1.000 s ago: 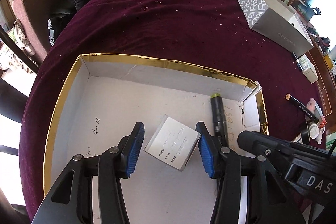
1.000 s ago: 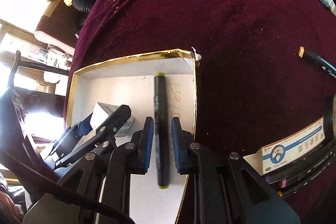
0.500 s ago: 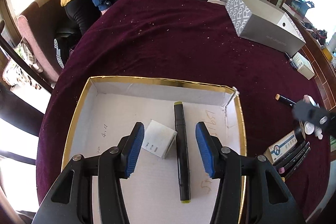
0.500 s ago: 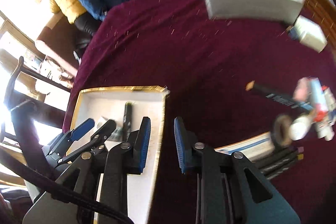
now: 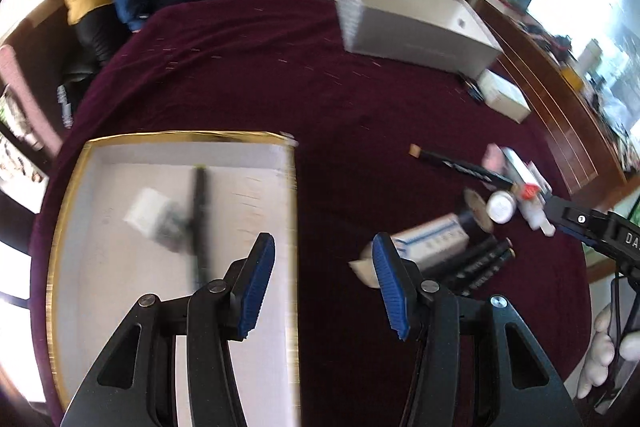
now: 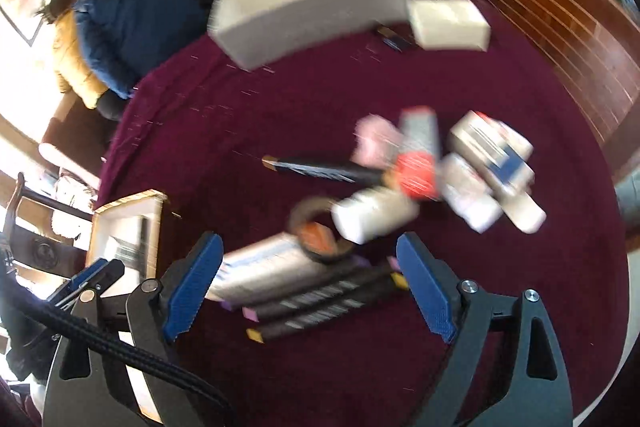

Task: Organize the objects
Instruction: 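Grasp the long white-and-blue medicine box with the left tool, then lift the medicine box with the left tool while the right tool grasps the black tape roll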

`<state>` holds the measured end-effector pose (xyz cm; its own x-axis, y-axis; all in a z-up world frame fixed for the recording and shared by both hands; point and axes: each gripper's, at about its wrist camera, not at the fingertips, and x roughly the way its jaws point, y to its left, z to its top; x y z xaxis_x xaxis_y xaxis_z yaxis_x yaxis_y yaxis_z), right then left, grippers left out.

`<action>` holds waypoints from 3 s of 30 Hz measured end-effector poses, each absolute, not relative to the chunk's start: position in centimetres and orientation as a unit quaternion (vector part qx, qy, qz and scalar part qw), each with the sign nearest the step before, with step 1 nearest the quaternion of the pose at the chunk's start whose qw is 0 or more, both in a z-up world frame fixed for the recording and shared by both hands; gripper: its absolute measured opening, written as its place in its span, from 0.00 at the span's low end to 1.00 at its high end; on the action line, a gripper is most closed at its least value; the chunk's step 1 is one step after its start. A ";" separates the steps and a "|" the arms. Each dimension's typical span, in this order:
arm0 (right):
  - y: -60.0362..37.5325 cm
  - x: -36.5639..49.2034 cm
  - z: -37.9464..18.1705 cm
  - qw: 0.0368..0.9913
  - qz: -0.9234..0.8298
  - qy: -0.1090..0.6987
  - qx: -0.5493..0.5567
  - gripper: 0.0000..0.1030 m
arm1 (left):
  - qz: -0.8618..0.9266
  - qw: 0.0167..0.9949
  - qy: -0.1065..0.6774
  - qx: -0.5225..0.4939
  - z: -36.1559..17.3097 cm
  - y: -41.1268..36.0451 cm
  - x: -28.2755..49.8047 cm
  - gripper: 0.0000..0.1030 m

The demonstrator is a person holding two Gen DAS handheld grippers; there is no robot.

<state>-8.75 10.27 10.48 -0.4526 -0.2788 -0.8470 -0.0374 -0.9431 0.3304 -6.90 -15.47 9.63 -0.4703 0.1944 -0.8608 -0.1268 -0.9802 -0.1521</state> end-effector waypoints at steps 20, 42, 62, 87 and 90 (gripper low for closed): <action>19.5 -6.2 6.6 0.063 -0.810 -0.175 0.556 0.87 | 0.793 0.204 0.196 -0.540 3.3 -2.4 -8.3 0.24; 18.6 -5.7 5.4 0.072 -0.797 -0.175 0.574 0.87 | 0.779 0.245 0.266 -0.512 3.1 -0.3 -7.6 0.45; 13.3 -8.3 7.8 0.125 -0.815 -0.090 0.558 0.87 | 0.835 0.169 0.131 -0.507 3.6 -2.5 -2.6 0.50; 0.1 -13.2 1.8 0.170 -0.777 0.131 0.592 0.13 | 0.853 0.101 -0.129 -0.495 9.8 -14.5 5.3 0.13; 0.6 -13.2 1.8 0.180 -0.779 0.104 0.591 0.07 | 0.860 0.075 -0.124 -0.489 11.0 -16.0 6.0 0.13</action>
